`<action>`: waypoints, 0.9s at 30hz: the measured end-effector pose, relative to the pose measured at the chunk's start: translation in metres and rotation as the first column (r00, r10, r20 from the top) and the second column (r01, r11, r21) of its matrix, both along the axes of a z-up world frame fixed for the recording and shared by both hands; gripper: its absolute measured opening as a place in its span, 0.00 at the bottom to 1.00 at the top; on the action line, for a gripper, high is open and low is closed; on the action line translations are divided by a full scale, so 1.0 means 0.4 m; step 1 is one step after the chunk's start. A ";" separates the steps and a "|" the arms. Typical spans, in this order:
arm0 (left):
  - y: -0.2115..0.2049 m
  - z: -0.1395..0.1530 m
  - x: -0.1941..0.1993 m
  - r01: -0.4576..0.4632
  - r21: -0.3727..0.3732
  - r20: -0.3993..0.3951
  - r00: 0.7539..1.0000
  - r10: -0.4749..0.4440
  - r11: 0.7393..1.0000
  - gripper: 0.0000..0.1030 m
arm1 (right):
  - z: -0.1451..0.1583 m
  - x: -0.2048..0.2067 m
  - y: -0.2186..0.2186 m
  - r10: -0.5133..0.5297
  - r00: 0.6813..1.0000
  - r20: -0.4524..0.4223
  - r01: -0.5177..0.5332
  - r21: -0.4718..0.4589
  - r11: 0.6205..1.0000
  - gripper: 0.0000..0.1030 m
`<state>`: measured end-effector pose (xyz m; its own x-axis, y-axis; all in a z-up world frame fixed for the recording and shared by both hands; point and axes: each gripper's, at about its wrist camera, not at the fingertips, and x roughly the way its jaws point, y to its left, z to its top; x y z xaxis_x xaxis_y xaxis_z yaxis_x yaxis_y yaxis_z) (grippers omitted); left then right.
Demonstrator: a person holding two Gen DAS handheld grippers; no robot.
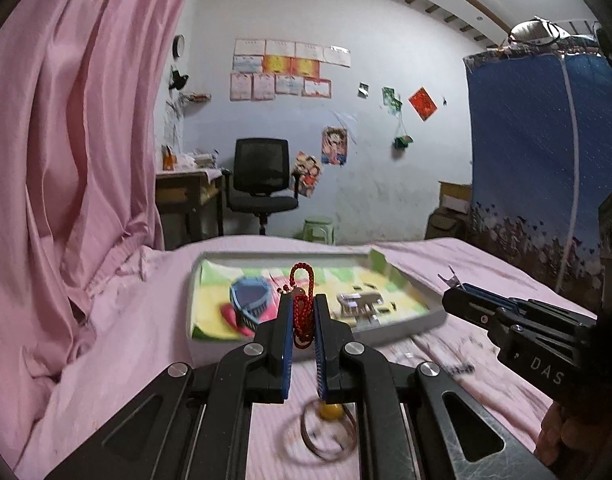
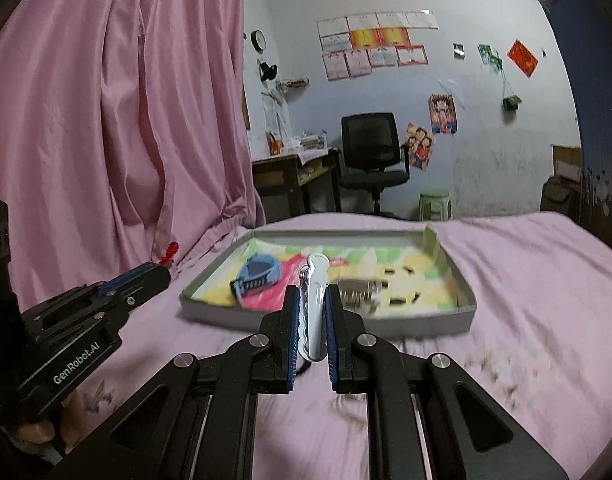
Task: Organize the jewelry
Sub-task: 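Carry the red charm and white clip into the tray and release them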
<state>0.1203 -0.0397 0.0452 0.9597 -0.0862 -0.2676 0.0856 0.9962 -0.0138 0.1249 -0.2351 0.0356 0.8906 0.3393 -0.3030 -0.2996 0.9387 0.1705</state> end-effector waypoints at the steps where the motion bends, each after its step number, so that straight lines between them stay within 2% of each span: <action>1: 0.000 0.003 0.007 -0.005 0.001 0.006 1.000 0.005 1.000 0.09 | 0.003 0.012 0.003 -0.003 1.000 0.006 0.003 -0.003 1.000 0.11; 17: 0.004 0.016 0.169 -0.063 0.039 0.051 0.997 0.060 0.997 0.09 | 0.024 0.169 0.036 -0.012 0.998 0.064 0.015 -0.044 0.999 0.11; 27: -0.003 -0.006 0.283 -0.052 0.028 -0.022 0.998 0.052 0.998 0.09 | 0.005 0.268 0.024 -0.019 1.000 0.019 0.019 -0.045 0.999 0.11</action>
